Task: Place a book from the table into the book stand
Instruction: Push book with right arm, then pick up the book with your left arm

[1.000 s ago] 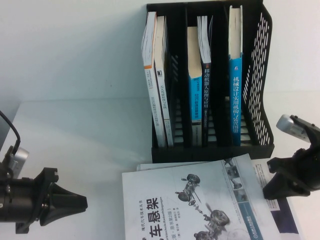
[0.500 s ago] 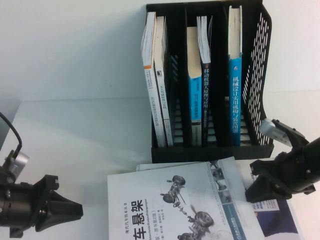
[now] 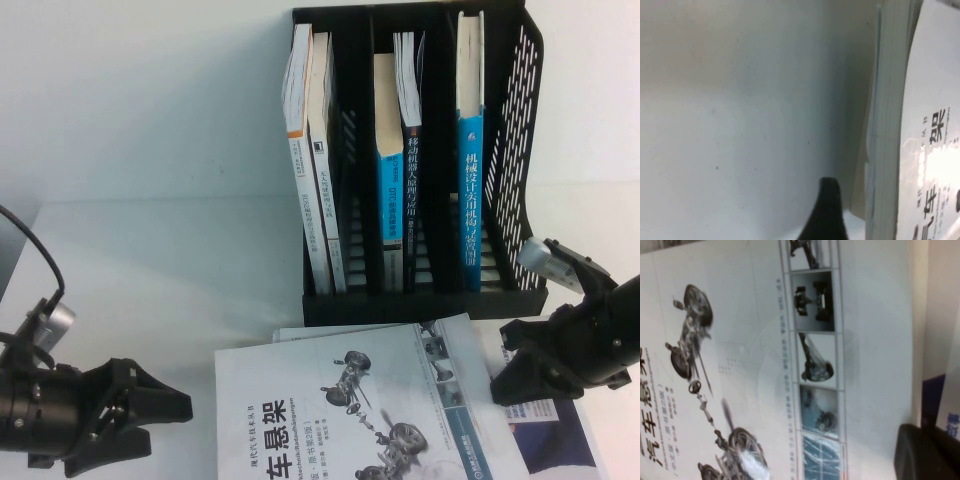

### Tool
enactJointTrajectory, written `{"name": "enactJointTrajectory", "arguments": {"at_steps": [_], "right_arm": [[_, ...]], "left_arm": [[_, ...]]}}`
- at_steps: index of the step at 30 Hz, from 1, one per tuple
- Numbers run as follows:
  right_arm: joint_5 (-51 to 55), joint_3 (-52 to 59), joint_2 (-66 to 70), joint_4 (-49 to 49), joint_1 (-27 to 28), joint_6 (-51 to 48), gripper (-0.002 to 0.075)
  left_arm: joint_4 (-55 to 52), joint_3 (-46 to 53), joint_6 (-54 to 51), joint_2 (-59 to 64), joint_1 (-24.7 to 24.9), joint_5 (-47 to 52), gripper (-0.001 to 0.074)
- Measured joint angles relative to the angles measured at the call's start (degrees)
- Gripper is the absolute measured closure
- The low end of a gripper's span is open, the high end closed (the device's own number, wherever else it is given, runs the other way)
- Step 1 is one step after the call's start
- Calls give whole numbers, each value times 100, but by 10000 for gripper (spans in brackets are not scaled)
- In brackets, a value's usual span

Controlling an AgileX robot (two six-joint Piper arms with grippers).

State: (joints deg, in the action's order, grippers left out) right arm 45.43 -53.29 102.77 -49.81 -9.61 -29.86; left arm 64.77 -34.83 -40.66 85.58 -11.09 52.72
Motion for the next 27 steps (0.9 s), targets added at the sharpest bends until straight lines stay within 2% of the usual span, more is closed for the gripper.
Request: {"name": "enactJointTrajectory", "arguments": {"at_steps": [5,12,17,21,23,24,26,27], "right_arm": [[0,0,13,-84,-9,0,729],[0,0,29,-128,-82,0,729],[0,0,39,-168,-226,0,729],[-10,0,39,-168,-226,0,729],[-10,0,39,-168,-226,0,729],[-10,0,39,-168,-226,0,729],[-10,0,39,-157,-226,0,729],[-10,0,39,-143,-226,0,729]], "left_arm": [[133,0,0,202,510,-307,164],[829,0,-282,866,1087,-491,161],[1694,0,-935,1294,1148,-66,161],[1961,0,-1356,1460,1148,189,174],[1961,0,-1422,1493,1148,216,218],[1921,0,-1437,1496,1148,216,263],[1799,0,-1437,1506,1148,113,400],[1720,0,-1437,1506,1148,85,498]]}}
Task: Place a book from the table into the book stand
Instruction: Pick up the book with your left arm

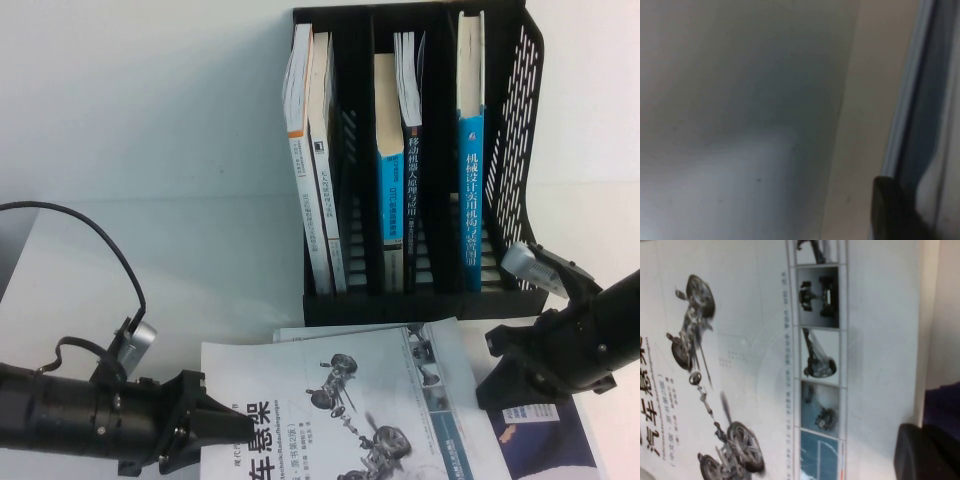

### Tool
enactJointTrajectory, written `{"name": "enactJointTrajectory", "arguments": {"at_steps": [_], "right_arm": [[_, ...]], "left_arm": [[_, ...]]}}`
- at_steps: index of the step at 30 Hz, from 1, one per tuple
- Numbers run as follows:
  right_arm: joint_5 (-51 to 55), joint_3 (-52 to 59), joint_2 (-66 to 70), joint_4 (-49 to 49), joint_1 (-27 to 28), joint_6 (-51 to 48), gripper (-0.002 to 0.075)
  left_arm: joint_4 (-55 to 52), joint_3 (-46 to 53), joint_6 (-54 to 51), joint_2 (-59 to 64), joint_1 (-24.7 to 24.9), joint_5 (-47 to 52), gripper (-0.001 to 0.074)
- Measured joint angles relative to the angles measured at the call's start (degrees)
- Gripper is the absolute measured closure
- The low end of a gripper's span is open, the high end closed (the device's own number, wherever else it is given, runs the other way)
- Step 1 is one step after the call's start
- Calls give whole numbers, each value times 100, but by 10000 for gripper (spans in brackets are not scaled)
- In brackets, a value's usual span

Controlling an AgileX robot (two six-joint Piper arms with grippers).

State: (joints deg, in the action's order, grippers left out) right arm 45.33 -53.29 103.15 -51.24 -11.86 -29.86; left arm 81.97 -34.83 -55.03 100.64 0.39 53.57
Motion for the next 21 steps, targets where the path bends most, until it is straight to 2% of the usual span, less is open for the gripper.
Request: {"name": "enactJointTrajectory", "arguments": {"at_steps": [1,3,12,21], "right_arm": [[0,0,0,10,0,0,729],[-8,0,-37,74,0,0,729],[-8,11,-731,365,-24,0,729],[2,11,-1774,429,-24,174,729]], "left_arm": [[-37,0,0,0,0,39,566],[-89,0,0,-11,0,106,613],[-253,-29,342,-308,0,301,615],[-1646,-640,2219,-1857,0,217,617]]}}
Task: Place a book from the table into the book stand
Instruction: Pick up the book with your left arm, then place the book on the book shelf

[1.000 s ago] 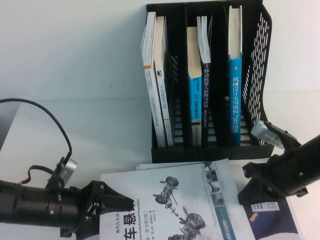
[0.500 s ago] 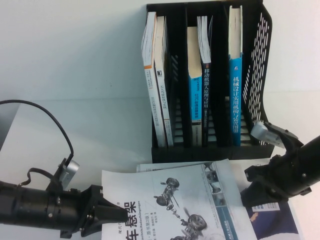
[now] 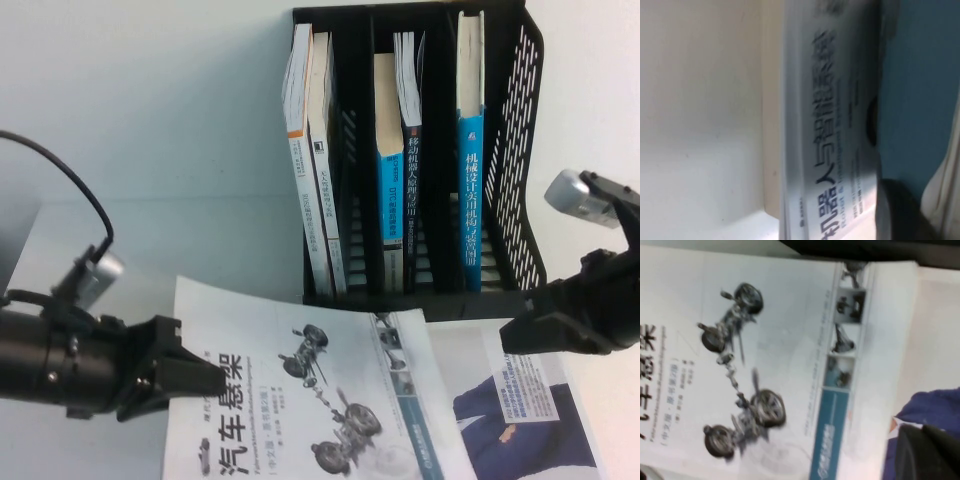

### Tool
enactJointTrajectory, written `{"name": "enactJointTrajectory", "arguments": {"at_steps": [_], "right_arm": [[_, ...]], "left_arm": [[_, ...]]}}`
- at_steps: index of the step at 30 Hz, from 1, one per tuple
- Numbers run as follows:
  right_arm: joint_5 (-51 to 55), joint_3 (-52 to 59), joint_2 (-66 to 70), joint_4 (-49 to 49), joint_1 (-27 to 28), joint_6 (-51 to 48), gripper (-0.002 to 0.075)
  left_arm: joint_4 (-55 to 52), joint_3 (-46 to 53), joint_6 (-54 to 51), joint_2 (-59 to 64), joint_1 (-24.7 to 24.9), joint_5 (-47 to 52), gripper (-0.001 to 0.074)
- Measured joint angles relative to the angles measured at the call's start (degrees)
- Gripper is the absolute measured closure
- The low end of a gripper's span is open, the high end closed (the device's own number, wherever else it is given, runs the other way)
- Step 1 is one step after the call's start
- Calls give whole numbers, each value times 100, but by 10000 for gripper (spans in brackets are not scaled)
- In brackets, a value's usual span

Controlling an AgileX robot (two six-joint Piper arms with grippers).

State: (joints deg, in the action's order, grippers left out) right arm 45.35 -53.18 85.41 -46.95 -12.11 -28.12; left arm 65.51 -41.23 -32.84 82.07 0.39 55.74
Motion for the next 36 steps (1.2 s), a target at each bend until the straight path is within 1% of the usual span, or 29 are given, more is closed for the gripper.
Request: {"name": "enactJointTrajectory", "arguments": {"at_steps": [3,6,11,15,18,20,21,23,27,30,32,34,36], "right_arm": [[35,0,-286,62,0,80,729],[84,10,-468,86,0,121,729],[198,10,-638,98,0,168,729],[246,21,-752,145,0,192,729],[221,40,-890,322,-9,426,729],[134,40,-1010,667,-9,752,729],[77,44,-1077,920,-9,996,729],[14,44,-1208,1464,-12,1492,729],[-4,53,-1569,2674,-22,2600,729],[9,53,-1910,3434,-22,3331,729],[21,53,-2181,3726,-22,3700,729],[48,53,-2454,3871,-22,3946,729],[89,53,-2677,3910,-22,4063,729]], "left_arm": [[-723,-484,696,-596,0,89,618],[-1428,-1090,1346,-1109,0,379,618],[-2245,-2008,2224,-1631,0,991,618],[-2560,-2575,2620,-1827,0,1278,618],[-2532,-2866,2692,-1879,15,1505,618],[-2518,-3015,2731,-1877,184,1570,618],[-2518,-3065,2744,-1877,295,1570,618],[-2551,-3167,2796,-1877,683,1492,618],[-2820,-3350,3134,-1826,1750,1152,618],[-3321,-3567,3626,-1631,2622,846,618],[-3710,-3818,3924,-1363,3184,755,618],[-4002,-4165,4067,-1019,3592,731,618],[-4276,-4719,4171,-545,3907,773,618]]}}
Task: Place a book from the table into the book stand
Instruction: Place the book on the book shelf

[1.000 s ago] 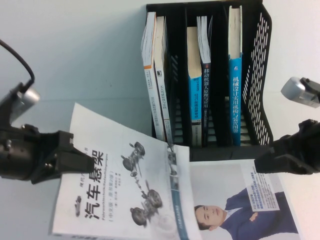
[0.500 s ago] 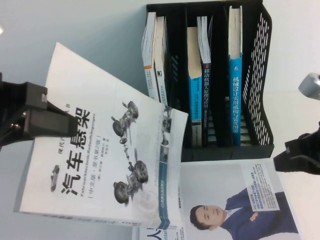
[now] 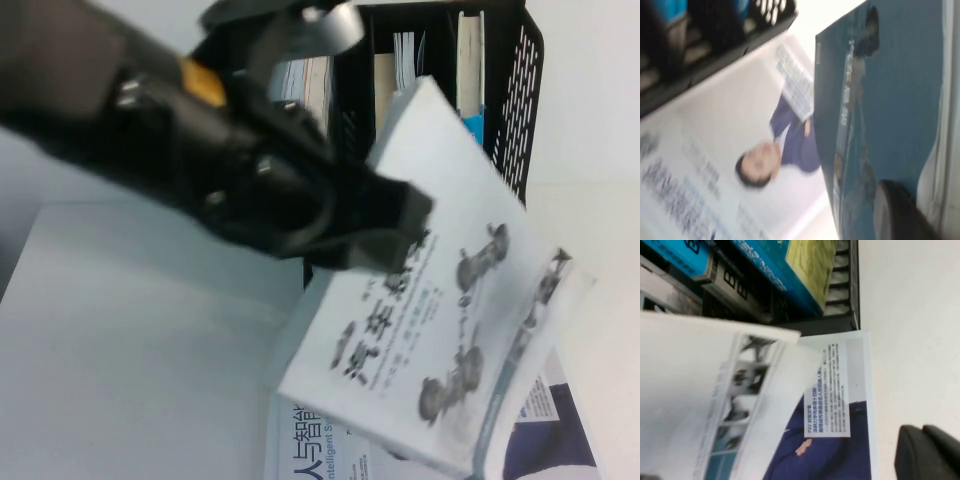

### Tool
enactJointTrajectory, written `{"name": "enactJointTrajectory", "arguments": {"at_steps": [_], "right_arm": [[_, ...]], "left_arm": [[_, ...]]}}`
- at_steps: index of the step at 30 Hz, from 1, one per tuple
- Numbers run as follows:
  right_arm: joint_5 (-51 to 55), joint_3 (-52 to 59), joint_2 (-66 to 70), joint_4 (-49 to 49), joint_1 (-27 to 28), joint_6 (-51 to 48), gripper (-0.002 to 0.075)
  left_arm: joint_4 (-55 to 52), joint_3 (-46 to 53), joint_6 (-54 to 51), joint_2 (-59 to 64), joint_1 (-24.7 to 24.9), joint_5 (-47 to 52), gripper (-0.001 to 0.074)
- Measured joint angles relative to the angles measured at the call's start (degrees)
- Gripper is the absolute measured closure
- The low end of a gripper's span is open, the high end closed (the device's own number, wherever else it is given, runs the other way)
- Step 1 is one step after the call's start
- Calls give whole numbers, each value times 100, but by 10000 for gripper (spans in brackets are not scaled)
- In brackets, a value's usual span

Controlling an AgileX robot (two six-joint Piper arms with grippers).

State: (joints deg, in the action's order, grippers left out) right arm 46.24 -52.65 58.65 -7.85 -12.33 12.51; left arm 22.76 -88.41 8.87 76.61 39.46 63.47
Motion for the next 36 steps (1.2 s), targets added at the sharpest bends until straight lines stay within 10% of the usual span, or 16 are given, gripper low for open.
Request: {"name": "enactJointTrajectory", "arguments": {"at_steps": [16,36], "right_arm": [[1059,0,-576,905,0,76,729],[864,0,-576,1166,0,308,729]], "left_arm": [[-1395,-5821,925,3869,243,916,620],[-4621,-6120,1961,3739,1324,916,621]]}}
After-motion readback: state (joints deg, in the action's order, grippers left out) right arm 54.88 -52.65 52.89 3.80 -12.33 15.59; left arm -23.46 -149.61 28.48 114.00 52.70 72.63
